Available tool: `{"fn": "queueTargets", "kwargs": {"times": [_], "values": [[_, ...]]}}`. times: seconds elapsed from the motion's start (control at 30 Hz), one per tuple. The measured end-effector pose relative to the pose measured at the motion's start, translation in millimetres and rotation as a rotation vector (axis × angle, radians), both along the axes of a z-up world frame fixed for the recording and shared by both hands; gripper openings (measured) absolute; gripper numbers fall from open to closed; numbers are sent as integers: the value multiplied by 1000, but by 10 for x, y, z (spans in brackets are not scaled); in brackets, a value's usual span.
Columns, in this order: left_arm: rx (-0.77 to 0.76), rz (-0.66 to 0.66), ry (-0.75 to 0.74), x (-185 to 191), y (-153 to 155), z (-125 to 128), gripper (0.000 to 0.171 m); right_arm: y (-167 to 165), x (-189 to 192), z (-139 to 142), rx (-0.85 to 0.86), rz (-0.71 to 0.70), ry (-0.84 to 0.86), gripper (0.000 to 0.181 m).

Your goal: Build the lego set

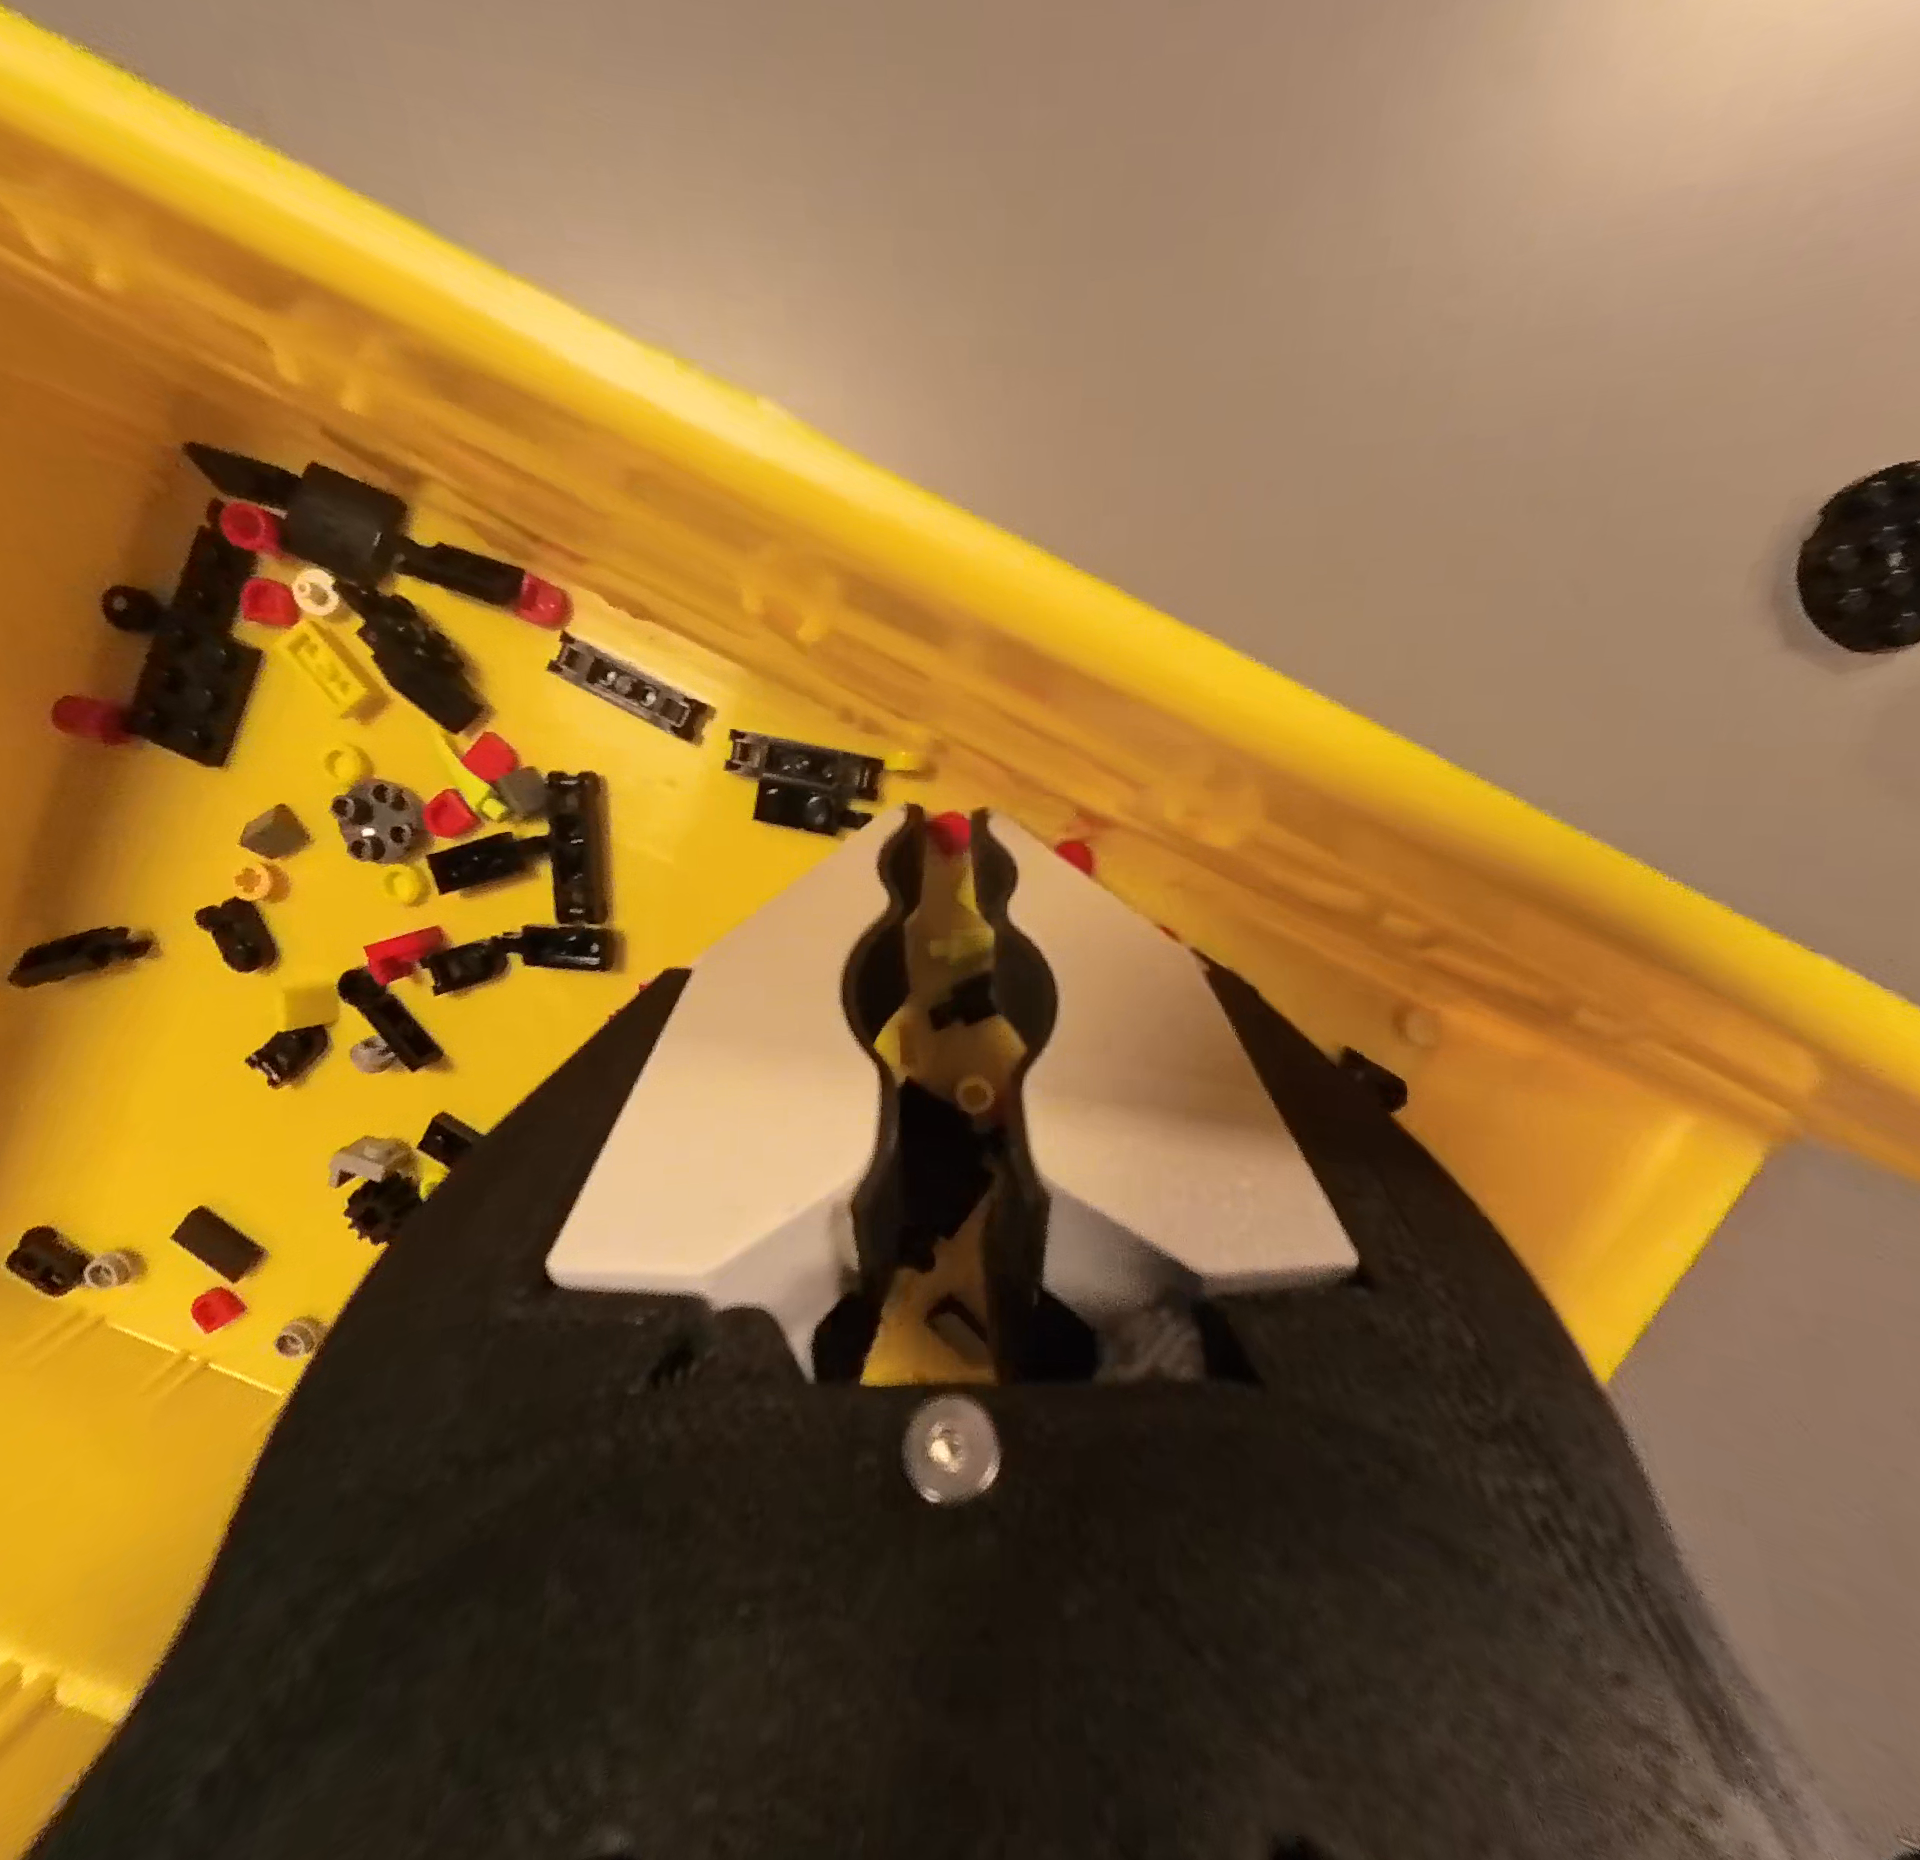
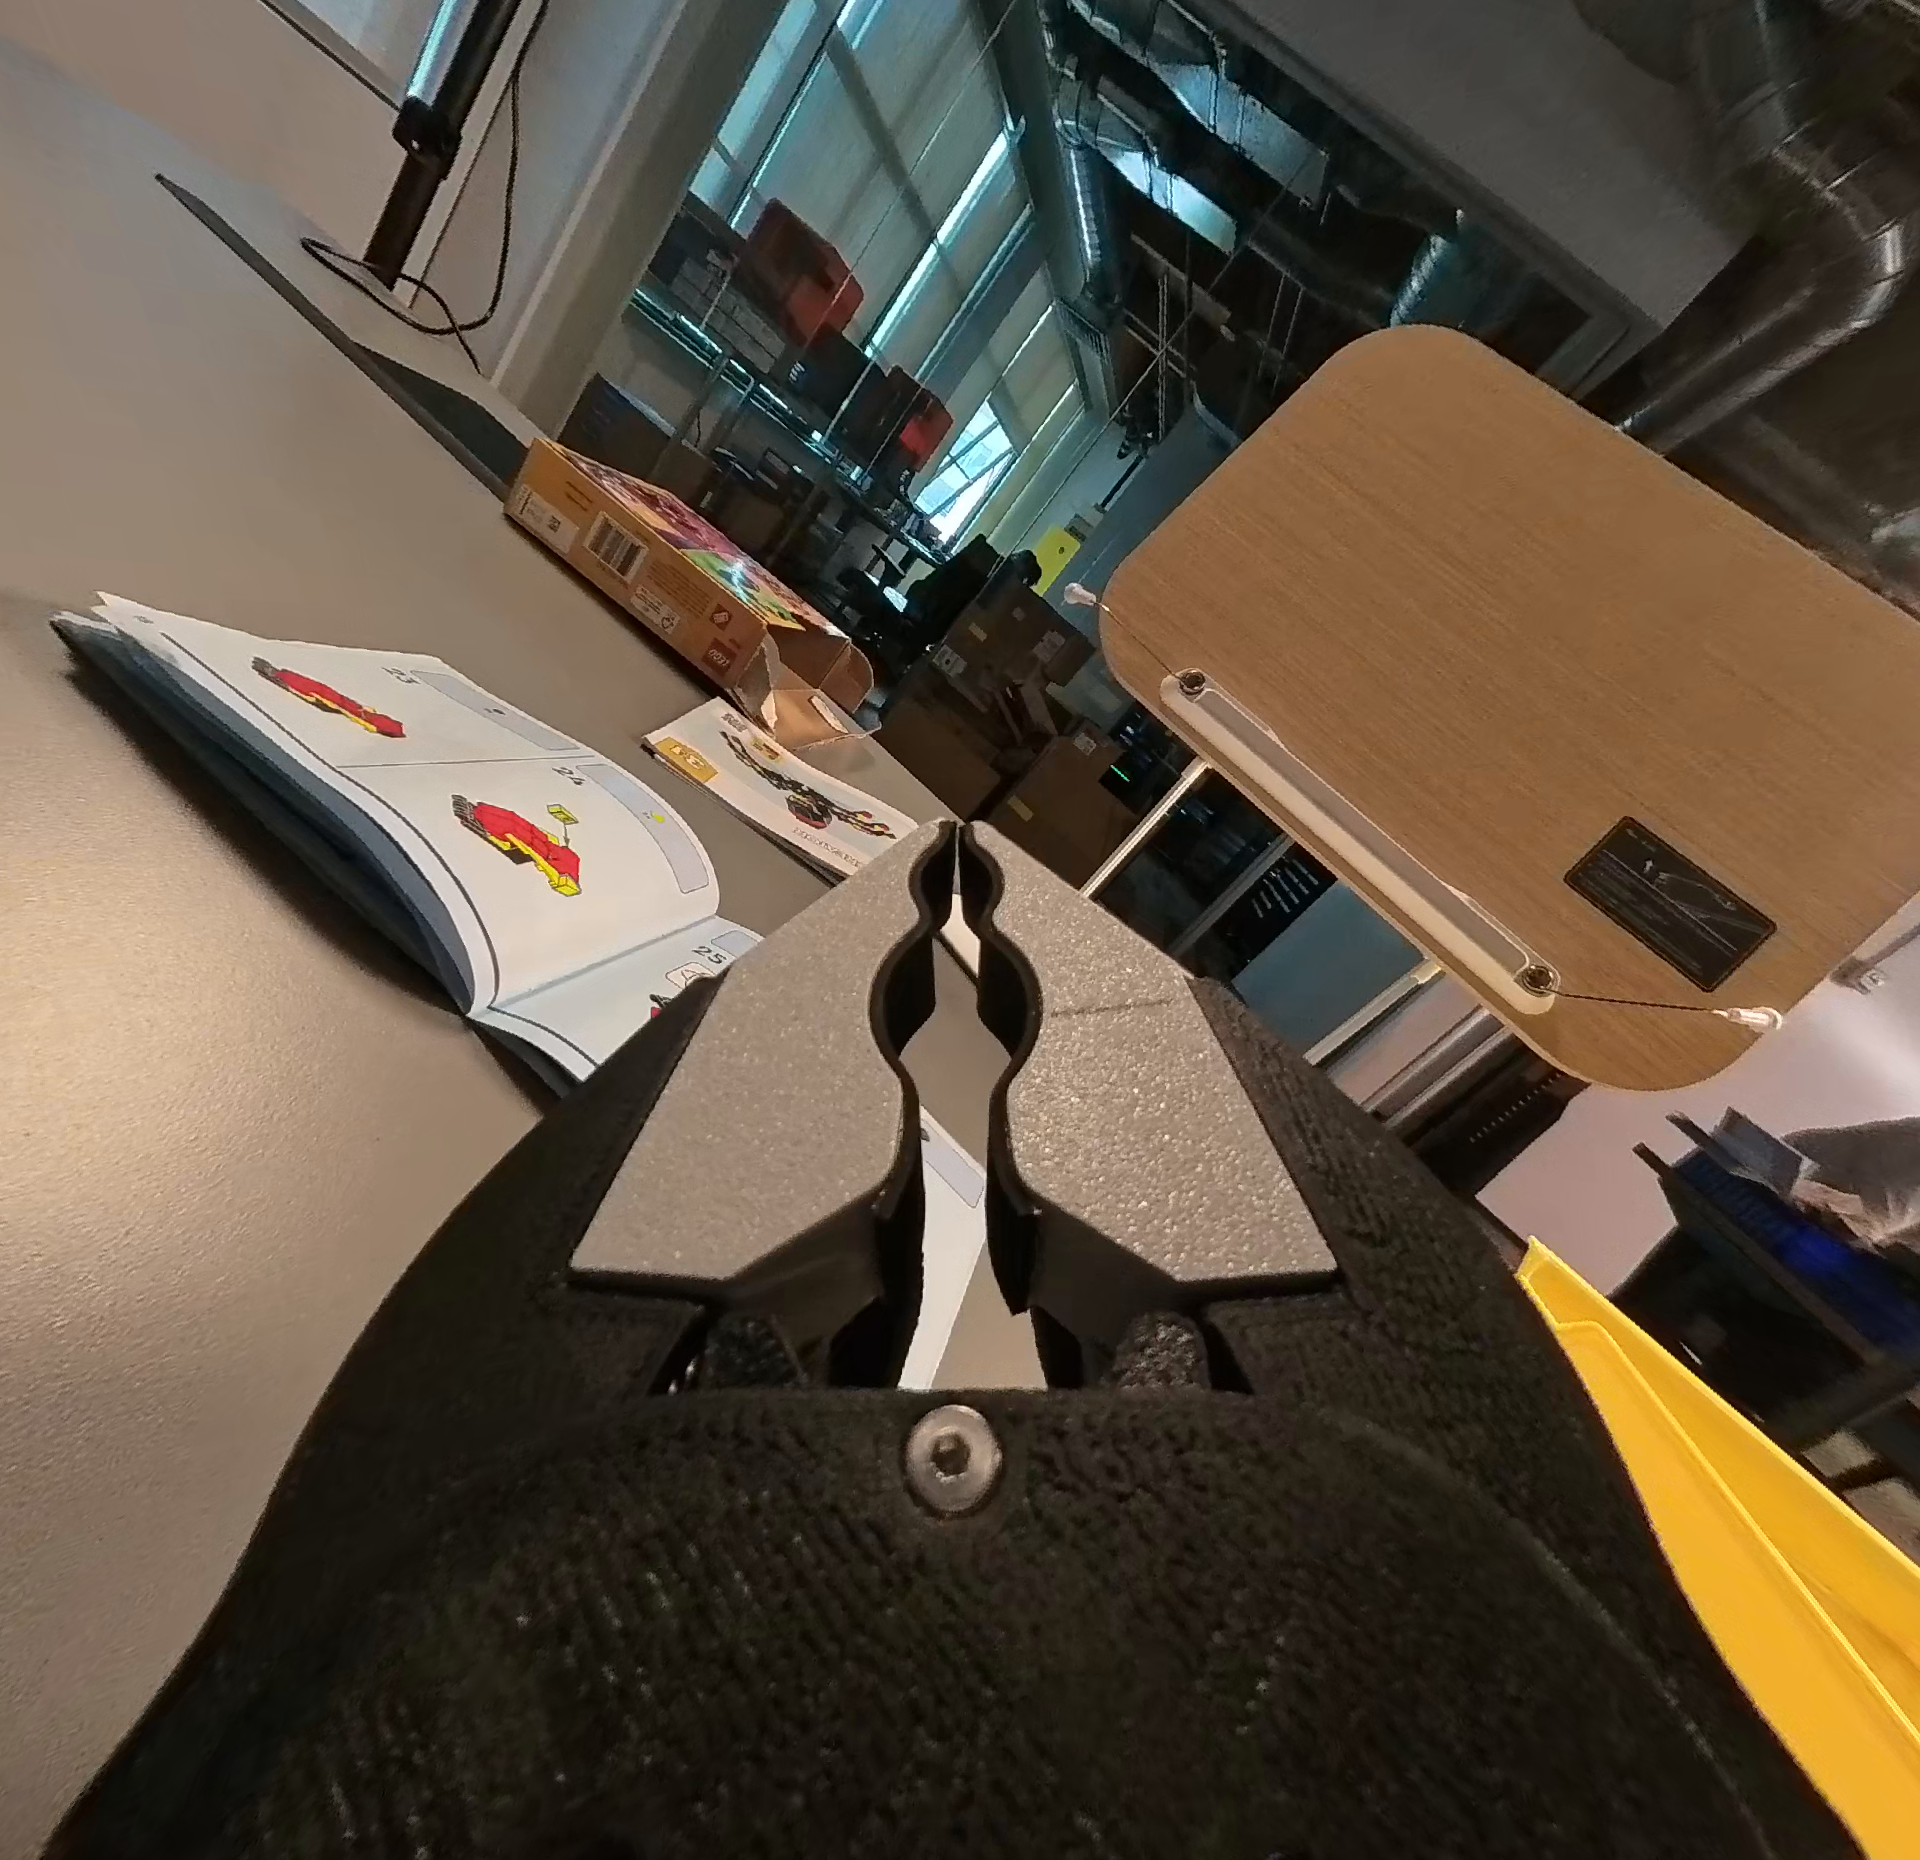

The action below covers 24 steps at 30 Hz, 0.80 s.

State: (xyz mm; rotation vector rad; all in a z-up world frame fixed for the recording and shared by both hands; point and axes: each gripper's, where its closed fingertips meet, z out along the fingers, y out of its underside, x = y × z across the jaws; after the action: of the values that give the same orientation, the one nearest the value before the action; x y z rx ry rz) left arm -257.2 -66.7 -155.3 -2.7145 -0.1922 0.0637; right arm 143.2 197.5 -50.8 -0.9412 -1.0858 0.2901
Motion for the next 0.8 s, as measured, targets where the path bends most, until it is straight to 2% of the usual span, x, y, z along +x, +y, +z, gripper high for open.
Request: {"fn": "queueTargets", "kwargs": {"times": [0.2, 0.3, 0.37, 0.43, 0.53, 0.6, 0.67, 0.73, 0.8], "values": [[4, -8, -13, 10, -21, 17, 7, -2, 1, -1, 0, 1, 0, 0], [61, 10, 13, -23, 14, 174, 7, -3, 1, 0, 2, 0, 0, 0], [153, 28, 78, -39, 89, 467, 8, -2, 2, 3, 5, -3, 0, 0], [261, 21, 169, 55, 174, 865, 7, -1, 0, 3, 9, -5, -1, 0], [395, -87, 247, 567, 289, 1378, 7, 0, -2, -1, 11, -8, -6, 0], [428, -185, 316, 953, 351, 1559, 8, 0, -3, -3, 12, -8, -7, 0], [420, -350, 236, 1525, 437, 1479, 7, 0, -6, -5, 11, -6, -9, 0], [336, -497, 108, 2046, 462, 1177, 7, -3, -6, -6, 11, -5, -9, 0], [219, -593, 50, 2348, 440, 785, 7, -3, -3, -6, 8, -2, -7, 0]]}}
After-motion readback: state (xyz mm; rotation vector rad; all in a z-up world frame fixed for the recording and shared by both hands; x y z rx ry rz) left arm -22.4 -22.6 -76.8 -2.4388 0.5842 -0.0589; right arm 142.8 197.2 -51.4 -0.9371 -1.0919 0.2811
